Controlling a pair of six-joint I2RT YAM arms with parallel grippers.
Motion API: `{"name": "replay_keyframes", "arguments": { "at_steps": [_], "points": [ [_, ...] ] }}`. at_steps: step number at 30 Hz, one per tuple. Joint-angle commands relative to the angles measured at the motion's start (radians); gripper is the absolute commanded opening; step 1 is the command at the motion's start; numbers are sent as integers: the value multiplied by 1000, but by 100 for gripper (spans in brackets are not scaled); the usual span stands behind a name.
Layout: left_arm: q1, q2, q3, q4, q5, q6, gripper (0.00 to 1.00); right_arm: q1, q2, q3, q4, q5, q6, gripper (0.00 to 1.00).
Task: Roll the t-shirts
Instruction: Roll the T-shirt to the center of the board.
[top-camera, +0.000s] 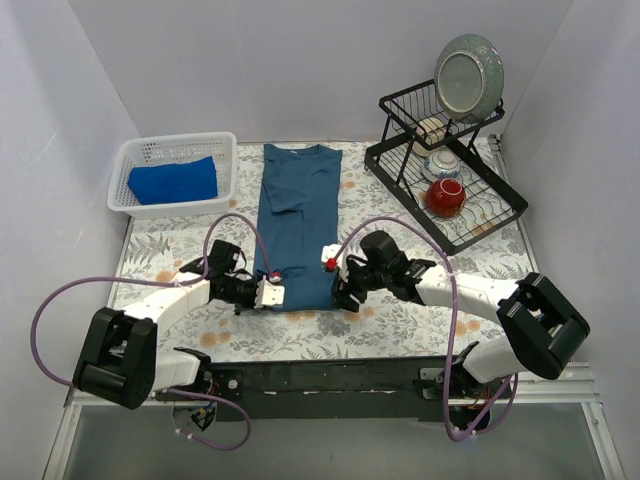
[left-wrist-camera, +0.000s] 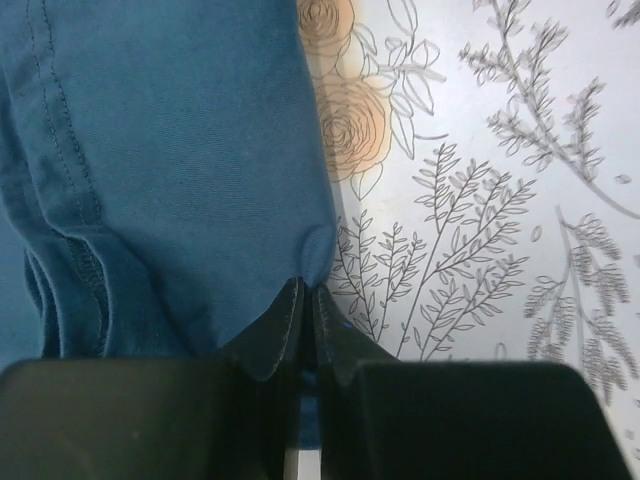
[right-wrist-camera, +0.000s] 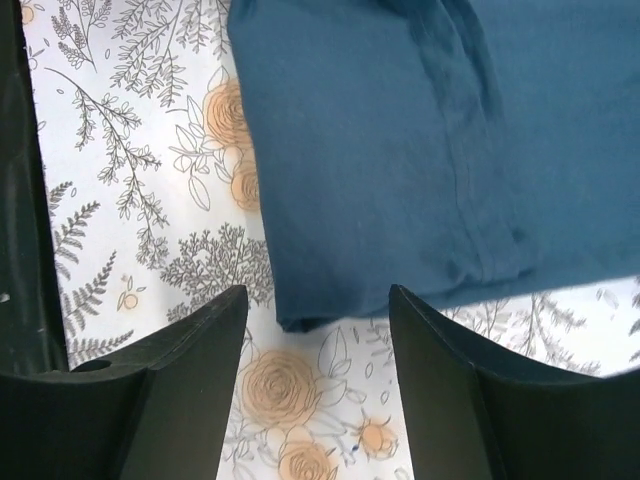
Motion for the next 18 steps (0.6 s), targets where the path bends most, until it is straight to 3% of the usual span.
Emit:
{"name": "replay_keyframes", "arguments": {
  "at_steps": [1, 9, 18],
  "points": [
    [10, 80, 155, -244, 153, -80, 0, 51, -30, -29, 148, 53, -126, 68],
    [13, 77, 227, -255, 221, -153, 0, 166, -27, -63, 247, 96, -161, 77],
    [39, 94, 281, -269, 287, -223, 0, 193, 44, -95, 329, 151, -187, 77]
  ]
}}
